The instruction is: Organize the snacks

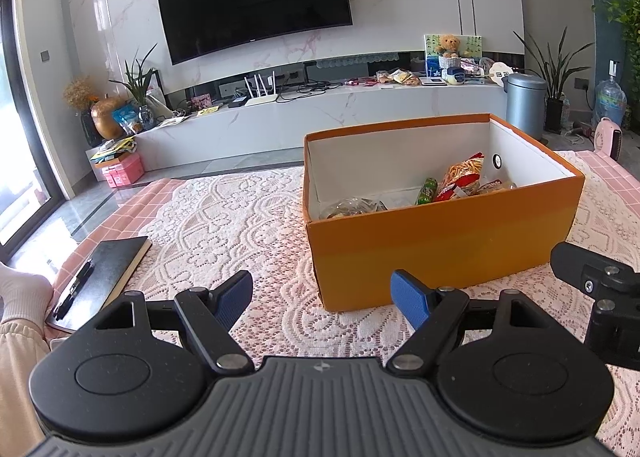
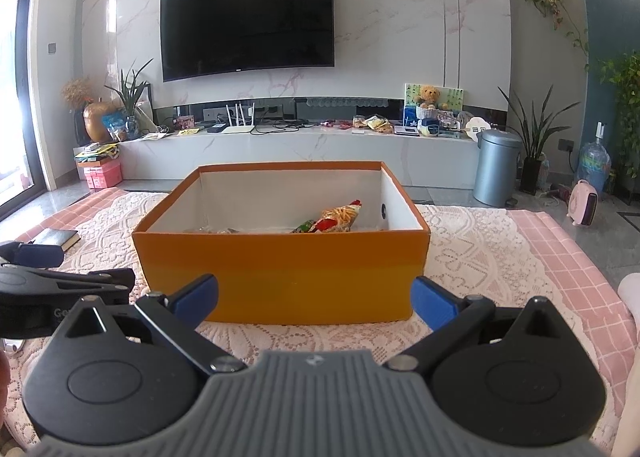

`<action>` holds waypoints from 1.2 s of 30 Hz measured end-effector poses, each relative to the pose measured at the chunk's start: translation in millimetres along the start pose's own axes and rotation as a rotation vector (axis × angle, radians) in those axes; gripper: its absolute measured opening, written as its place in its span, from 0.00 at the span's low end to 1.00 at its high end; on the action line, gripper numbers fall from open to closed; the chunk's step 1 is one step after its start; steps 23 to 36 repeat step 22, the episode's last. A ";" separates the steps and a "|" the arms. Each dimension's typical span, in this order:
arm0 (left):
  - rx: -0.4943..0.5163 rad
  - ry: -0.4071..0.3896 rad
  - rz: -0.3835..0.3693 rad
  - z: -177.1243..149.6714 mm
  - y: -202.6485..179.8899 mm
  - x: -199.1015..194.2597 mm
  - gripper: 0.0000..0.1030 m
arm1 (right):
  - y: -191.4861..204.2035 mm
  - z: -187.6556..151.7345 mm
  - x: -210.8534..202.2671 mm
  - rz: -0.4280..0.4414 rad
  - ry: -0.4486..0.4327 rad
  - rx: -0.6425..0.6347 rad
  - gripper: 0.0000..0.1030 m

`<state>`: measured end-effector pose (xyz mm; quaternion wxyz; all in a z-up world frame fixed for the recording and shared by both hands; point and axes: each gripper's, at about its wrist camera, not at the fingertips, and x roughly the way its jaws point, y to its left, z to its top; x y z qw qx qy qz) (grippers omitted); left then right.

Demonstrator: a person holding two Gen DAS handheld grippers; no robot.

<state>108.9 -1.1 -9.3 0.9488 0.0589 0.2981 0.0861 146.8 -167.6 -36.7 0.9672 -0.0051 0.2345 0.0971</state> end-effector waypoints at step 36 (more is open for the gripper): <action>0.001 -0.004 -0.012 0.3 0.8 -2.3 0.89 | 2.4 0.2 1.5 0.009 0.003 -0.012 0.96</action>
